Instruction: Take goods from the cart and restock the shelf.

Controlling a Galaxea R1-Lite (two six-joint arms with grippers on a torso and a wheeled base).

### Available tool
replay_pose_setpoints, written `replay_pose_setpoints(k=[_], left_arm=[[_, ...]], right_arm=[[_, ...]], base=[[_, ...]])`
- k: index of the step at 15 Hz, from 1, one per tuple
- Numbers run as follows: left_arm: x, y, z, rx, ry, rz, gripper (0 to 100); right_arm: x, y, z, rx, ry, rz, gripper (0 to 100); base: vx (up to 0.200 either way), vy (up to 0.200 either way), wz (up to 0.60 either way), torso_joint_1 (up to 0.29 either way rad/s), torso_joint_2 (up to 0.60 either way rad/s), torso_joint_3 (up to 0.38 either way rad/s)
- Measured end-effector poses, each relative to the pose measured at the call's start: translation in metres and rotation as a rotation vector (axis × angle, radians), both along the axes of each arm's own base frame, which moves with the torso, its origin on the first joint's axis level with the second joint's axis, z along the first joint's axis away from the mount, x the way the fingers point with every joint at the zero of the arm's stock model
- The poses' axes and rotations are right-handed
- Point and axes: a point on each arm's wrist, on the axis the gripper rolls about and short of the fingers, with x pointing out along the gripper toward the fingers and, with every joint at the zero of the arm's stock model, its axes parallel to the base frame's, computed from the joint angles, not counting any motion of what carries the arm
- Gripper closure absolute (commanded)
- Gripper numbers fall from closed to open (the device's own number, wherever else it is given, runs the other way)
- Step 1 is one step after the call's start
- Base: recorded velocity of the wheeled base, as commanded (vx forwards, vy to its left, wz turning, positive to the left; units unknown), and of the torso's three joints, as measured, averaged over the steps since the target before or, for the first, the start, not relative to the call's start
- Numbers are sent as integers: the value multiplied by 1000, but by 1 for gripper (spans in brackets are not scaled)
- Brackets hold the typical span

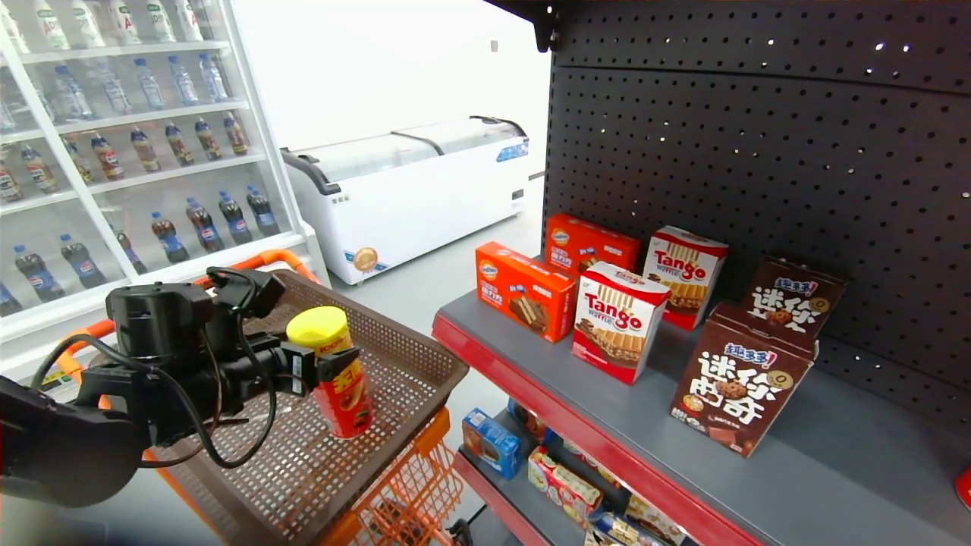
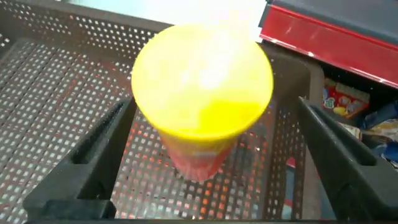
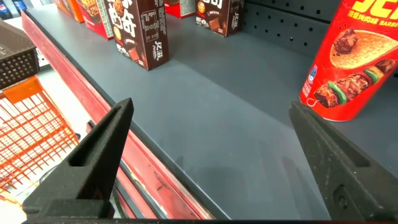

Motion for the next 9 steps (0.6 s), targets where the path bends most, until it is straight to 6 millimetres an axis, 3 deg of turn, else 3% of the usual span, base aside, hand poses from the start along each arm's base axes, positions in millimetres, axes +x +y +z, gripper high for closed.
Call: replay_pose_setpoints(k=[9], left_arm=[[9, -3, -47, 11, 14, -8, 0]], right_arm=[[0, 0, 0, 0, 0, 0, 0]], base=[[0, 0, 0, 0, 0, 0]])
